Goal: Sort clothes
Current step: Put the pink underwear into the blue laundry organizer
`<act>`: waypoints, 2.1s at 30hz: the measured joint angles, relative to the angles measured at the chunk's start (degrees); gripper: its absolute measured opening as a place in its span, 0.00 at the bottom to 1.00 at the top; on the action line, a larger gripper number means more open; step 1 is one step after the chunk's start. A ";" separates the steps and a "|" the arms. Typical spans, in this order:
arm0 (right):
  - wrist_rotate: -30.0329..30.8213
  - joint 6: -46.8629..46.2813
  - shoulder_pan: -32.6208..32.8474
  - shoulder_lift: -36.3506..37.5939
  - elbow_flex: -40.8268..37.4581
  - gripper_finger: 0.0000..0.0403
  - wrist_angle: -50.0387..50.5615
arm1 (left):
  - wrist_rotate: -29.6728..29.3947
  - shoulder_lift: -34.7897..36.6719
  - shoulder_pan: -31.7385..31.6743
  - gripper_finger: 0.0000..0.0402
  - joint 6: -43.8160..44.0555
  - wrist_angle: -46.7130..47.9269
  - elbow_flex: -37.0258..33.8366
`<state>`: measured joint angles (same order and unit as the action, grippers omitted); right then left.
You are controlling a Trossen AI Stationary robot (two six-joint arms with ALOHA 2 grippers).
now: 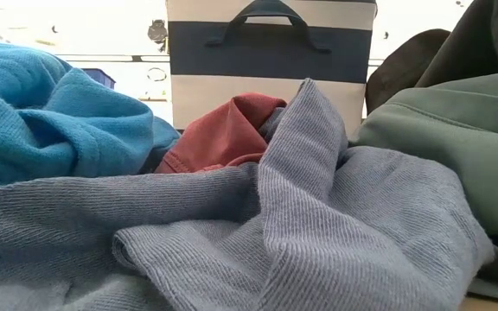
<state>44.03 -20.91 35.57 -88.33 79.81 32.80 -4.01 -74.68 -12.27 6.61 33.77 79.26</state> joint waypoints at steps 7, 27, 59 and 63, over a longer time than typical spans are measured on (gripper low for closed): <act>-8.26 1.72 -1.44 -6.68 0.00 0.41 -5.60 | -6.99 2.81 13.55 0.47 2.51 3.26 0.02; -25.08 8.10 -4.37 -22.96 -0.04 0.41 -14.65 | -39.64 2.68 47.53 0.47 23.73 -15.96 -24.14; -27.85 8.35 -6.40 -25.43 0.00 0.39 -14.38 | -57.66 1.50 64.16 0.47 40.96 -5.24 -27.40; -27.87 7.24 -7.25 -26.69 0.00 0.30 -14.66 | -57.77 -0.29 64.13 0.47 43.06 -7.96 -29.46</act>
<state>16.16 -13.67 28.32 -115.02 79.81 18.13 -61.77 -74.97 51.86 49.67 25.81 49.81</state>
